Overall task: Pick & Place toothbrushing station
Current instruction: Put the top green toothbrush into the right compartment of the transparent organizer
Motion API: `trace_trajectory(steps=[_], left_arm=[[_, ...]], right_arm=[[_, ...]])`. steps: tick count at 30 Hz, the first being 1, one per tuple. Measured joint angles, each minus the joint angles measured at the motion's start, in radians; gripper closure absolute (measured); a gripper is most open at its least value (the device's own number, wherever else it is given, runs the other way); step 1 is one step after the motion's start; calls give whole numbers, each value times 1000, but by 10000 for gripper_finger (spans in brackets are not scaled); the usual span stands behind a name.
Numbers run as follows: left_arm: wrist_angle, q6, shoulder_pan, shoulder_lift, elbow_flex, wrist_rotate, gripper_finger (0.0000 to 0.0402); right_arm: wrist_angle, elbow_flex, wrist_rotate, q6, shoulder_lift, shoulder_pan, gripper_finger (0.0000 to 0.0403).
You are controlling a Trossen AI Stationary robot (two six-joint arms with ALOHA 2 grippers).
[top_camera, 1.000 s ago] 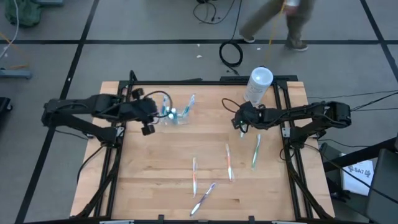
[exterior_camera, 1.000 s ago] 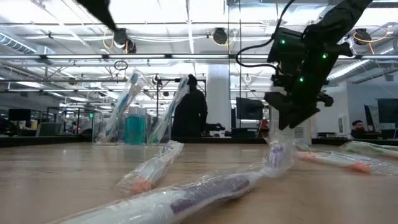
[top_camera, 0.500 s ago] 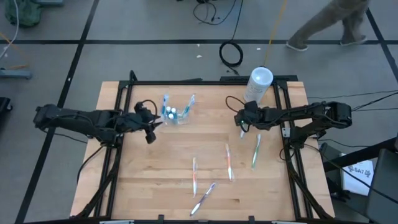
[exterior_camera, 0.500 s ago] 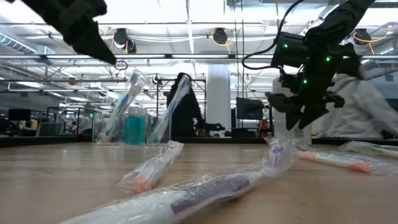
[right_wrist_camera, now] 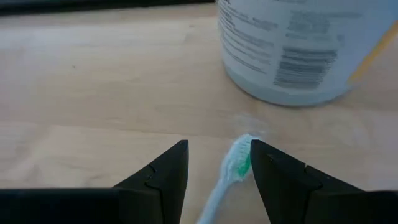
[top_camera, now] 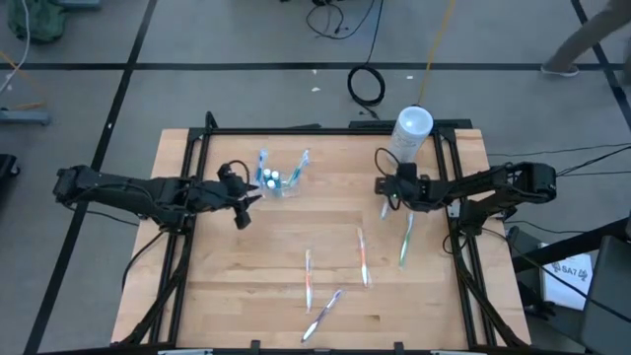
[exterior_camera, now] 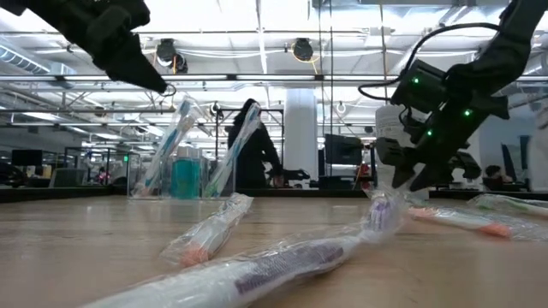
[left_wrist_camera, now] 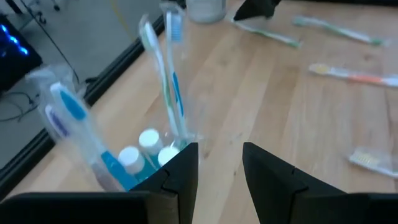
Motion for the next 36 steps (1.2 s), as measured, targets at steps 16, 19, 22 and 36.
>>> trace_trajectory(steps=[16, 19, 22, 36], left_arm=[[41, 16, 0, 0, 0, 0, 270], [41, 23, 0, 0, 0, 0, 270], [41, 32, 0, 0, 0, -1, 270], [62, 69, 0, 0, 1, -2, 270]], right_arm=[[-47, 1, 72, 40, 0, -1, 236], [-64, -3, 74, 64, 0, -1, 236], [-56, -9, 72, 76, 0, -1, 236], [-35, -9, 47, 115, 55, 20, 236]])
